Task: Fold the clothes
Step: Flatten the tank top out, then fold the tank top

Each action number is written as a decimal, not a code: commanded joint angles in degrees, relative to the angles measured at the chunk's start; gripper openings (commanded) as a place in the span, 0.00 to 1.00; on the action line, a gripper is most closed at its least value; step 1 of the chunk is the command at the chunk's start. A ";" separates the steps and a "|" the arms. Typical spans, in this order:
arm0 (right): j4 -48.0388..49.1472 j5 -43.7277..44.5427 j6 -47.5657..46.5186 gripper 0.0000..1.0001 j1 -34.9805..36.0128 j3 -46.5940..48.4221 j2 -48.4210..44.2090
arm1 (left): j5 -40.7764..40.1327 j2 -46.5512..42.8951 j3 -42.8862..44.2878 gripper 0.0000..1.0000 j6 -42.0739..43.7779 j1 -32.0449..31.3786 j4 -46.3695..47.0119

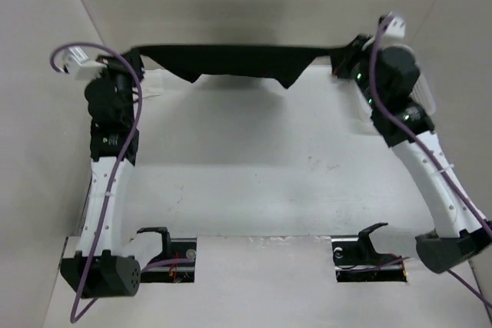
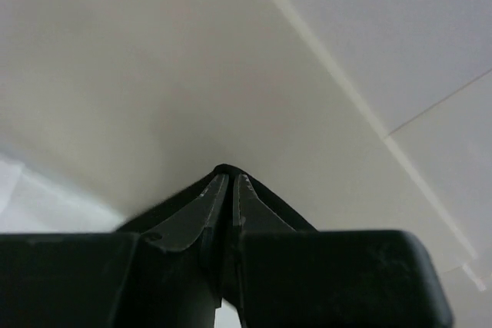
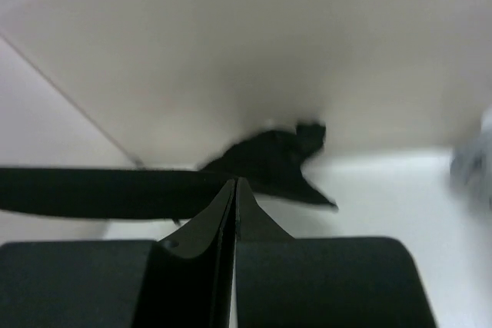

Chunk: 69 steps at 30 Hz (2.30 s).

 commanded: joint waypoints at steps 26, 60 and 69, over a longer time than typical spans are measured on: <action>-6.12 21.94 27.15 0.01 45.35 -59.74 -36.60 | -6.36 -48.24 -39.93 0.01 -7.83 -9.56 -32.34; 18.69 -8.75 17.28 0.48 -5.22 -3.71 42.29 | -7.33 29.34 -16.51 0.40 -4.23 -3.75 22.89; 34.50 -6.02 20.00 0.01 1.80 -44.58 16.71 | -4.62 6.82 -51.42 0.28 -9.58 -4.56 21.93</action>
